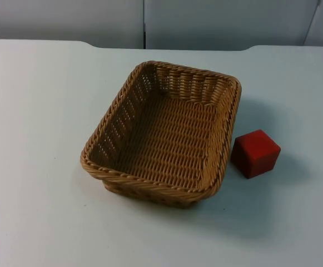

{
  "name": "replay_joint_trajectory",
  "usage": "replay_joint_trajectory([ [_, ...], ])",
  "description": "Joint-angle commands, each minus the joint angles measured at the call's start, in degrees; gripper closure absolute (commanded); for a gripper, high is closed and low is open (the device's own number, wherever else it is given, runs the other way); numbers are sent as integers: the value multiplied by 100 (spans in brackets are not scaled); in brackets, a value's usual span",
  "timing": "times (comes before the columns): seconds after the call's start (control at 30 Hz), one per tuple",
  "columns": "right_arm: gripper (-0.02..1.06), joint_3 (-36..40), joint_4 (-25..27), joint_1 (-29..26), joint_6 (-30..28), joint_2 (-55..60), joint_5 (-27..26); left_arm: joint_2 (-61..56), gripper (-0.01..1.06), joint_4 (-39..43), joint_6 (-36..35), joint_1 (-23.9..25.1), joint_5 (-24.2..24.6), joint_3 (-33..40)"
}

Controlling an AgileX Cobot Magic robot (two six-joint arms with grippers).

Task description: Pick up the basket with the left hand and place the cube into the basket with the right hand.

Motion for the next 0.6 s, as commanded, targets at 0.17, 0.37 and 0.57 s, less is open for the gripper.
replay_joint_trajectory([
  [0.17, 104, 10, -33, 0, 13, -11, -105, 3274, 104, -2369, 2437, 17, -147, -495],
  [0.37, 104, 10, -33, 0, 13, -11, -105, 5619, 72, -2585, 2965, 17, -147, -1537],
  [0.57, 104, 10, -33, 0, 13, -11, -105, 7285, 37, -2569, 3258, 17, -325, -2666],
])
